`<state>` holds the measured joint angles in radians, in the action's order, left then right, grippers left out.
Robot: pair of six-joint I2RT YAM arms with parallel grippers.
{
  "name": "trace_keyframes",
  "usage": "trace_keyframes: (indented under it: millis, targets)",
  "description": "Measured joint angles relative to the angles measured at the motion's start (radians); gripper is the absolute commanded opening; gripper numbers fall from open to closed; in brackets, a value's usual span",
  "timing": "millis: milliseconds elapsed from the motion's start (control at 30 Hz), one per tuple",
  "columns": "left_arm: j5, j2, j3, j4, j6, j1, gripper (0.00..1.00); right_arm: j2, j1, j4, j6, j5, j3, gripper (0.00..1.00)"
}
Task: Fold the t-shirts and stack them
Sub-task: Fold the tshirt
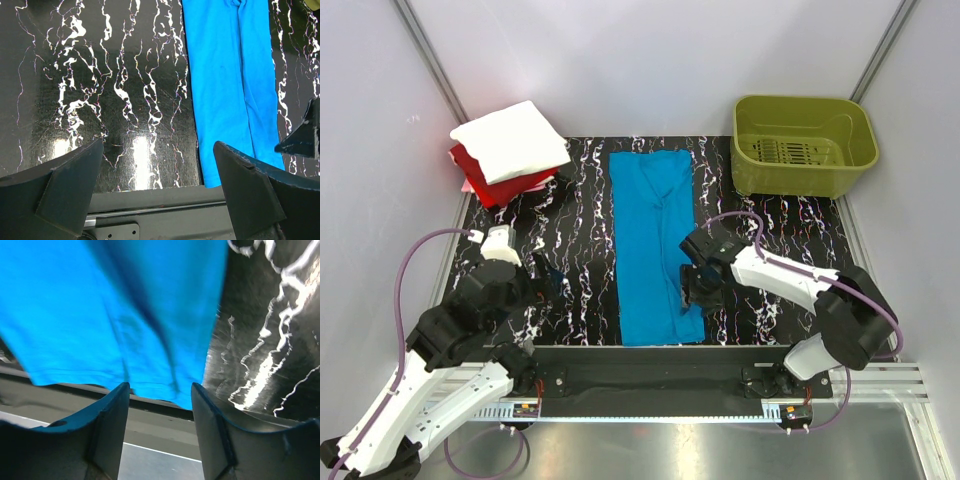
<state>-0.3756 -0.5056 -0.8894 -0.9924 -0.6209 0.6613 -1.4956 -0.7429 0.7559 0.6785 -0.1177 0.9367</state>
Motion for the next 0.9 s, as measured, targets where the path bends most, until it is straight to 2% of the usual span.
trace_keyframes:
  millis: [233,500,900]
  targets:
    - [0.0,-0.002,0.0,0.0,0.0,0.0,0.99,0.0,0.002,-0.065,0.011,-0.061,-0.104,0.52]
    - [0.0,-0.003,0.0,0.0,0.0,0.0,0.99,0.0,0.002,-0.107,0.021,-0.09,-0.115,0.45]
    - [-0.001,-0.007,0.0,0.0,-0.001,0.0,0.99,-0.023,0.002,-0.116,0.038,-0.138,-0.116,0.45]
